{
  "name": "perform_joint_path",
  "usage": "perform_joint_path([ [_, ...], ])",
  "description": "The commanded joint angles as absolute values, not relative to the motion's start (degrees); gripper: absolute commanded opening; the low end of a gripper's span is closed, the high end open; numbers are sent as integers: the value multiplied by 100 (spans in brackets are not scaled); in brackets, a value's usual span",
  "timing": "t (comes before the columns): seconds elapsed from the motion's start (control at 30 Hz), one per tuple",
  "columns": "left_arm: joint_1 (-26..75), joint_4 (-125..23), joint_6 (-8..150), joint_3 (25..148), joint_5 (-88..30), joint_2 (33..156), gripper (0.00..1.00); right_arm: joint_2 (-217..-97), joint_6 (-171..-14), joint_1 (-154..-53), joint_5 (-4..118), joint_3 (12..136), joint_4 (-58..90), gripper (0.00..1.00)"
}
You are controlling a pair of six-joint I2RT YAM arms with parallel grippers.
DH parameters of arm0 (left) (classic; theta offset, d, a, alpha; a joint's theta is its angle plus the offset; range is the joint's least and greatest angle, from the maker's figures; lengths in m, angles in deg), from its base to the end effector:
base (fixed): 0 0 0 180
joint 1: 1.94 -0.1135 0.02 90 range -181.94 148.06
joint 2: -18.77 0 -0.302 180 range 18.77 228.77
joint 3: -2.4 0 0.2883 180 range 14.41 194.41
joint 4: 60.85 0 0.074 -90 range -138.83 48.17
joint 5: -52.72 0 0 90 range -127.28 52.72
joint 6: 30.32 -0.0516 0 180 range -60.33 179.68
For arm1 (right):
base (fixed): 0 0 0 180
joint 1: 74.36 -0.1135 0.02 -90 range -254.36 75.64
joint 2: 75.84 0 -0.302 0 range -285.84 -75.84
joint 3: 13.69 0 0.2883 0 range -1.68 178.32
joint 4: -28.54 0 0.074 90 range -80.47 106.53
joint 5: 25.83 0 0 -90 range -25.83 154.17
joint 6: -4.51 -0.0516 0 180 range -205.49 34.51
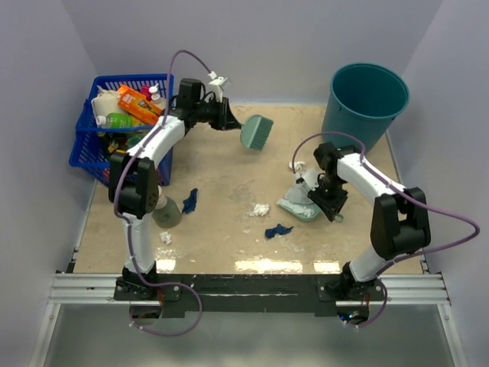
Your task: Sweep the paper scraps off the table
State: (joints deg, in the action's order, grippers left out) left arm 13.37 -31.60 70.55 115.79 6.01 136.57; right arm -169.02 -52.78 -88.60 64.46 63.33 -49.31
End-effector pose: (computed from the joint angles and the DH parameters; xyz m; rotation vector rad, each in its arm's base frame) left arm 0.5126 -0.1770 0.2966 0.5320 2.0996 -1.0759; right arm 0.2956 0.0747 0.2095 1.2239 -2.8173 -0.0096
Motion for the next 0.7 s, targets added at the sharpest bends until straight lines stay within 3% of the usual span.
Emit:
perform_joint_path([
  [0.0,1686,-3836,7040,12250,308,14259,0,-16487,-5402,-8605,6398,6117,-5316,0],
  [0.3,2301,-4530,7398,13604,-73,15508,0,-16672,-5508,-7972,6566,6116,-5281,0],
  [0.5,2486,-5068,7953,13272,858,15659,0,-16715,-5481,-7981,6707,6055,-5246,0],
  [0.67,2443,-4683,7770,12472,1264,15063,0,-16882,-5438,-7981,6768,6054,-5158,0],
])
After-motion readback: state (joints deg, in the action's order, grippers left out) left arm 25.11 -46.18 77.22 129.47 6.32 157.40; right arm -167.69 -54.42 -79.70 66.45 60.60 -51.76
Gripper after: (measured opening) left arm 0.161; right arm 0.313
